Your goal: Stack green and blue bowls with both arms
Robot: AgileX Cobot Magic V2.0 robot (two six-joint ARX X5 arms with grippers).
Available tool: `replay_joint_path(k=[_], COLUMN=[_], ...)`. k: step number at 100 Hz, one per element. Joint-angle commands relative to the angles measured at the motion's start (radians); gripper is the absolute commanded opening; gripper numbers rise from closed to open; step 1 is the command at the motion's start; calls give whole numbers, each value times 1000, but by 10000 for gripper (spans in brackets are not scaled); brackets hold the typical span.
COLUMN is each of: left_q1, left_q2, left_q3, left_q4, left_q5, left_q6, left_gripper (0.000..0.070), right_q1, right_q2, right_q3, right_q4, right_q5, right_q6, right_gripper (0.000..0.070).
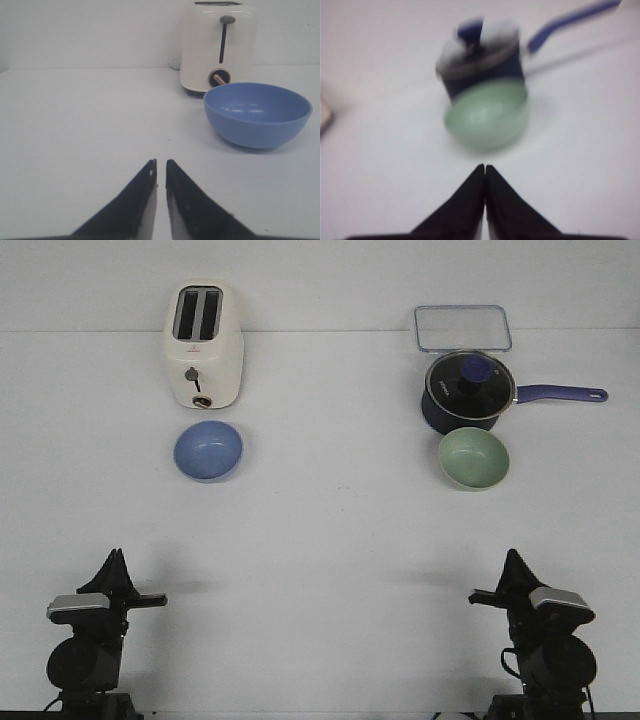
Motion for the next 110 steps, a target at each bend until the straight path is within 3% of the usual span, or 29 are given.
replay_joint_path(k=[1,11,16,36,55,92,102,110], left_q1=[1,1,1,1,1,1,1,1], left_q2=[-2,-2,-2,-2,-2,-2,-2,-2], left_q3=[-20,-20,-20,-20,-20,-20,-20,-20], left_q4=[13,13,13,13,13,13,13,13], left_q5=[3,3,3,3,3,3,3,3], left_q6=[-1,-1,-1,-1,-1,-1,-1,-1], left_gripper=[15,15,15,15,15,15,15,15], right_q1=[0,0,0,-23,-87,-161,-173,-173], right_q2=[91,281,386,821,1208,1617,1655,1664], right_q3=[120,272,340,564,752,929,929,929], right_q4=[-3,-42,-67,-121,-125,-60,-22,-13], right_q5=[4,10,15,40,-13,-52,-87,-89], right_q6=[-12,-53,-66,-102,-114,-116,-103,-95], right_gripper=[46,353,428,427,426,404,321,148])
